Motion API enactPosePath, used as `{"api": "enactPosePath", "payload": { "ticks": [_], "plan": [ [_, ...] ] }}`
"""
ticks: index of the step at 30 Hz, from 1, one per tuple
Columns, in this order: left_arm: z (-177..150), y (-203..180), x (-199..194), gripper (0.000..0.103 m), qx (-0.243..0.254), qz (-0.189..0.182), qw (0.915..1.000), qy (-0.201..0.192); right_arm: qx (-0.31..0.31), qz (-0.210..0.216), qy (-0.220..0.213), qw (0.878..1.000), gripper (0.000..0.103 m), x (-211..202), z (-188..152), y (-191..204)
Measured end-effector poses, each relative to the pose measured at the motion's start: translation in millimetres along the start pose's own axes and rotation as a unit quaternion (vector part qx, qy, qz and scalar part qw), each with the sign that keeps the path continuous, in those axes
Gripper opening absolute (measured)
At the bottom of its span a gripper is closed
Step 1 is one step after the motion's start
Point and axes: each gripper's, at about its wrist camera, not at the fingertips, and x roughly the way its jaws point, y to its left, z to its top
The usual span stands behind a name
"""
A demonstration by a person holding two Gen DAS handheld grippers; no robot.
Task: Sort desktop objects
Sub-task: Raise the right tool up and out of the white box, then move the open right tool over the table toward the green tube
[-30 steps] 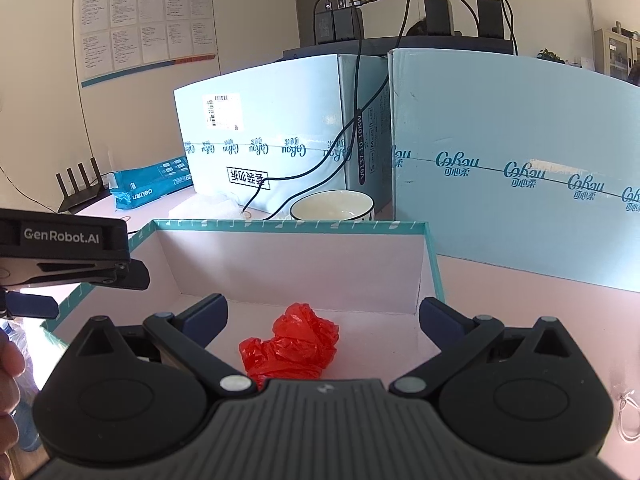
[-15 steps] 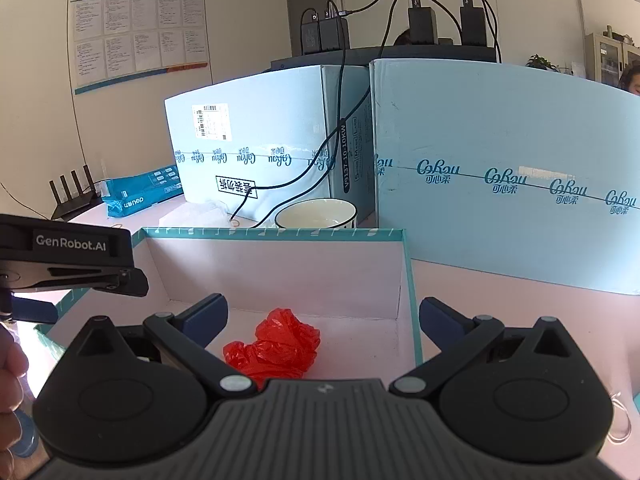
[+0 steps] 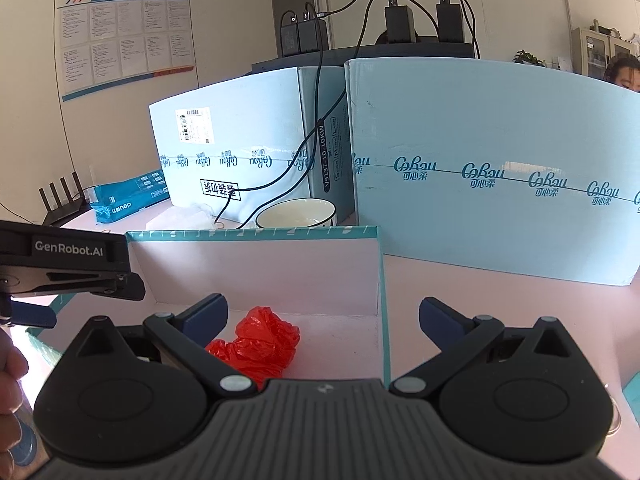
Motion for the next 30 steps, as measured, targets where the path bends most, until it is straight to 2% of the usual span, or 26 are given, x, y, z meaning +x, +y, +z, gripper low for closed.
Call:
{"api": "enactPosePath", "payload": {
  "ticks": [30],
  "plan": [
    [-8,-27,7,0.102,0.035,-0.018,0.999,0.023,0.058,-0.048,-0.01,0.997,0.103,-22,-8,-36]
  ]
}}
